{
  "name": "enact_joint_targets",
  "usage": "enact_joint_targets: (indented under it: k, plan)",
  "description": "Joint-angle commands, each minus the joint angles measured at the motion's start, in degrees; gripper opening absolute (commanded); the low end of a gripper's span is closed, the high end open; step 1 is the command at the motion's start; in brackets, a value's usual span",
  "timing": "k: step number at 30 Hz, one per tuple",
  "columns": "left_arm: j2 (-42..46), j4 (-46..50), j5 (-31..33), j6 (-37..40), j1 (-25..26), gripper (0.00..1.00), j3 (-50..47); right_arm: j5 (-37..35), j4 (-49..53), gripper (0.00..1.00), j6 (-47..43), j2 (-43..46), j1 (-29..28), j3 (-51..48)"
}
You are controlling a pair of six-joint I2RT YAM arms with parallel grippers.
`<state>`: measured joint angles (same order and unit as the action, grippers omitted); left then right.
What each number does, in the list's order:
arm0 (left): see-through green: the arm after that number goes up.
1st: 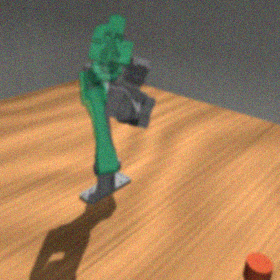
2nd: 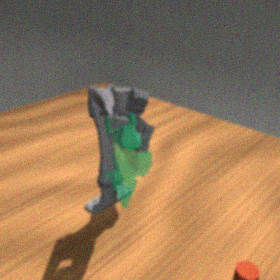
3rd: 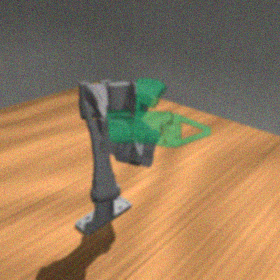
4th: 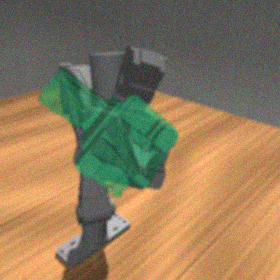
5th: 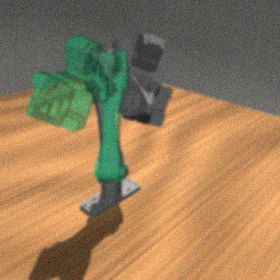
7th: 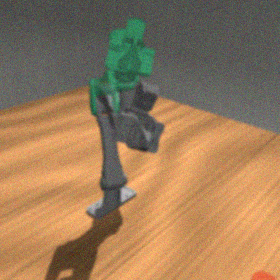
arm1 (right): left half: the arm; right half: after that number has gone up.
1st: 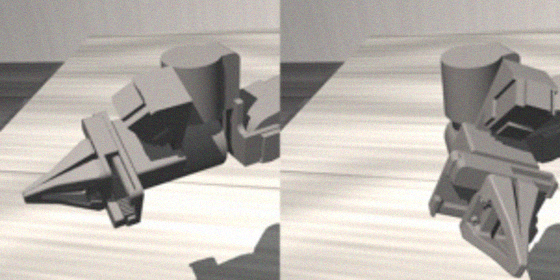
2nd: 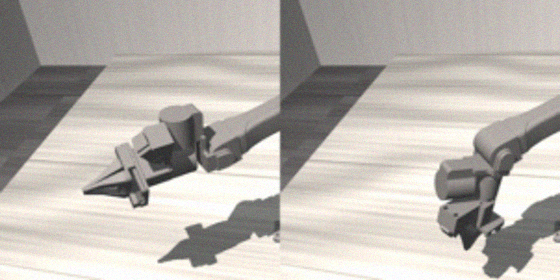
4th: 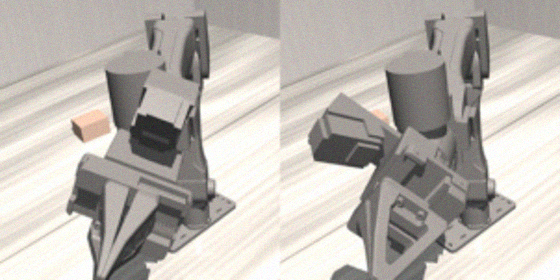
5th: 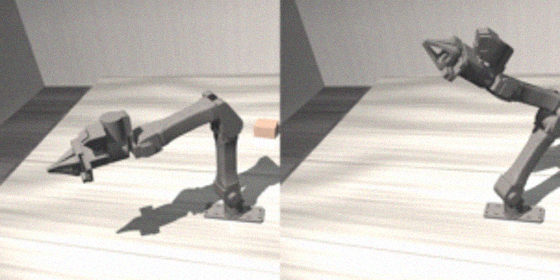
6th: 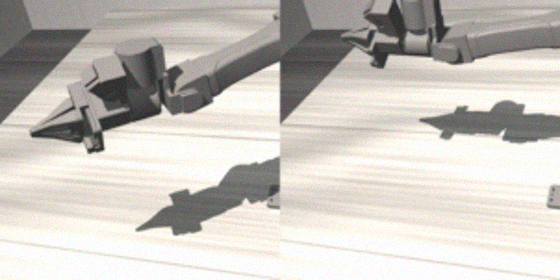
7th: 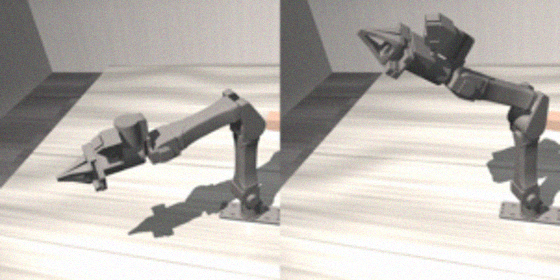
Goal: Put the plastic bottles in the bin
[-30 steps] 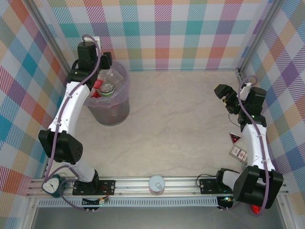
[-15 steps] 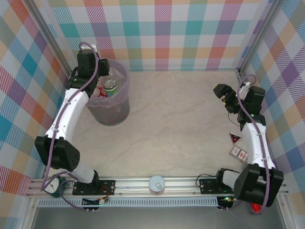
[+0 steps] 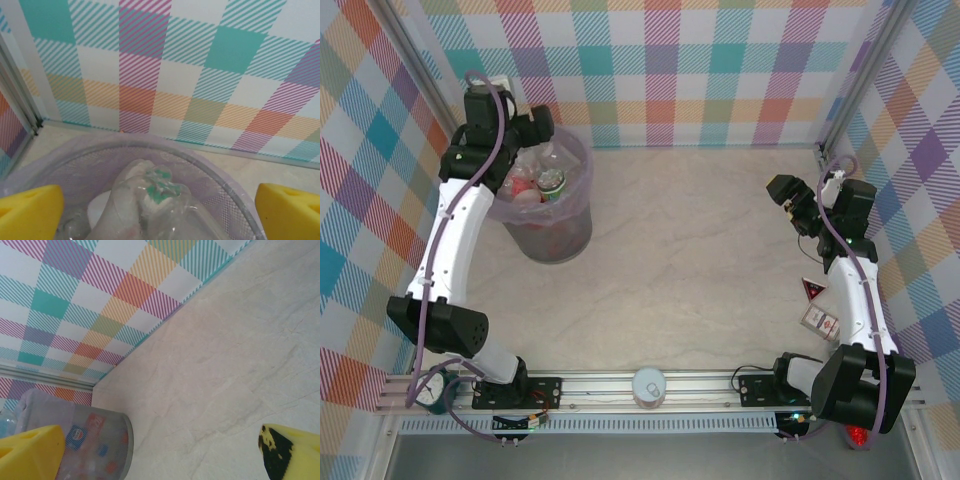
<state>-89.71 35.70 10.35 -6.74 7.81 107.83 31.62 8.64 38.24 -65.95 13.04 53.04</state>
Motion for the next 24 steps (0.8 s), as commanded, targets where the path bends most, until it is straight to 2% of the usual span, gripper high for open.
enact_joint_targets:
  k: [1, 3, 4, 6, 8, 10, 13, 18, 24]
  plan:
    - [3.23, 5.13, 0.31, -0.61, -2.39, 1.00, 3.24, 1.16, -0.65, 0.99, -1.26, 0.05, -0.38, 1.97]
    - [4.43, 8.84, -1.11, -2.74, -5.52, 1.00, 5.10, 1.25, -0.39, 0.99, -1.44, -0.05, -0.42, 2.14]
    - [5.48, 10.19, -3.81, -5.04, -8.83, 1.00, 4.96, 1.38, -0.36, 0.99, -1.58, -0.25, -0.53, 2.24]
    - [7.74, 9.49, -12.88, -11.12, -17.93, 1.00, 1.33, 1.43, -0.12, 0.99, -1.95, -0.59, -0.70, 2.58]
    - [8.25, 6.39, -26.29, -17.41, -27.75, 1.00, -3.85, 1.67, -0.06, 0.99, -2.12, -1.09, -0.98, 2.99]
    - [7.16, 4.34, -32.51, -20.24, -31.50, 1.00, -7.52, 1.85, -0.01, 0.99, -2.39, -1.46, -1.47, 3.43]
    - [6.82, -2.94, -37.39, -25.24, -33.20, 1.00, -14.92, 1.89, 0.75, 0.99, -3.13, -1.60, -1.92, 3.99]
    - [5.30, -13.87, -42.05, -33.05, -33.22, 1.00, -23.36, 0.82, 2.79, 0.99, -4.49, -1.10, -2.03, 4.53]
    - [4.59, -16.24, -42.86, -33.35, -30.78, 0.99, -27.66, 1.34, 2.05, 0.99, -3.86, -1.81, -2.33, 4.45]
